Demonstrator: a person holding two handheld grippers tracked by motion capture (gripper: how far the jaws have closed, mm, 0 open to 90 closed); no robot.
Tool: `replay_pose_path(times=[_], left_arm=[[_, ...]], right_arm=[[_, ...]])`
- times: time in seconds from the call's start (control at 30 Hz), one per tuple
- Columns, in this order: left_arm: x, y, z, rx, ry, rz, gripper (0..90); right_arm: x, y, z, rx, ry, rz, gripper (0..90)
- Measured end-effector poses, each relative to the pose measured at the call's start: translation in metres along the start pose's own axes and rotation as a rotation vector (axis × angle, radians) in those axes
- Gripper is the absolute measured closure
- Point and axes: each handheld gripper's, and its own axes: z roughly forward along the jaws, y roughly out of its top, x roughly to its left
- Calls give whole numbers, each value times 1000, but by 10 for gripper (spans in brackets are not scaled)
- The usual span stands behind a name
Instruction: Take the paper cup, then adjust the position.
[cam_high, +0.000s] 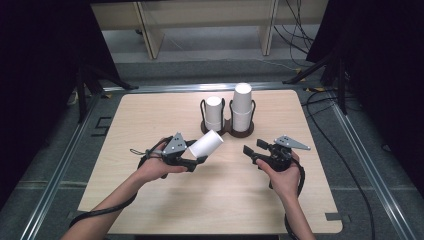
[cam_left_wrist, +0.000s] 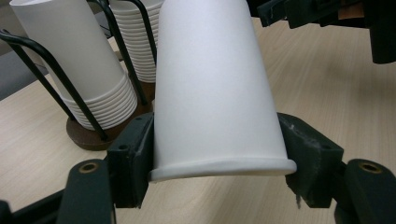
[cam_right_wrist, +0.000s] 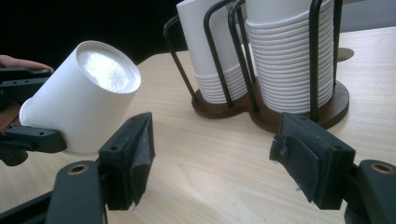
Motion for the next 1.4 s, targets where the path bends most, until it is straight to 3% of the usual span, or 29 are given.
replay_pose_path(times=[0.13, 0.17, 0.27, 0.37, 0.47, 0.5, 0.53, 0.63, 0.67, 0.7, 0.73, 0.77, 0.93, 0.97, 1.13, 1.23, 1.4], left_arm=[[1, 1, -2, 2, -2, 4, 325], [1, 2, -3, 14, -11, 11, 325], [2, 4, -3, 21, -18, 24, 325], [4, 5, -3, 38, -18, 45, 325], [3, 5, -2, 37, -28, 43, 325], [3, 5, -2, 46, -30, 45, 325], [2, 5, 0, 55, -39, 49, 324], [-1, 6, 1, 65, -57, 61, 325], [-1, 6, 1, 68, -62, 72, 325], [-1, 6, 2, 66, -63, 74, 324], [-2, 6, 2, 67, -67, 72, 324], [-2, 6, 2, 71, -71, 73, 324], [-5, 5, 2, 95, -82, 95, 324], [-5, 6, 1, 97, -87, 100, 324], [-5, 9, -1, 127, -108, 129, 324], [-3, 11, -2, 147, -118, 141, 324], [-3, 14, -2, 148, -131, 141, 323]], right_arm=[[1, -1, 3, 21, 13, 0, 280], [2, 0, 4, 38, -2, -12, 278], [1, 0, 9, 63, 16, -65, 272], [1, -2, 10, 107, 44, -81, 272], [-1, -4, 9, 118, 55, -109, 272], [1, -5, 8, 136, 57, -90, 273], [-2, -6, 9, 132, 67, -122, 272], [0, -8, 3, 176, 84, -134, 271], [2, -10, 2, 193, 92, -114, 270], [0, -10, 3, 191, 99, -151, 269], [1, -10, 2, 223, 97, -152, 268], [0, -10, 2, 216, 102, -205, 268], [6, -10, 1, 258, 125, -217, 271], [5, -9, 1, 260, 122, -250, 273], [7, -8, 0, 301, 155, -251, 279], [5, -6, -1, 322, 169, -288, 282], [5, -6, -2, 349, 189, -299, 286]])
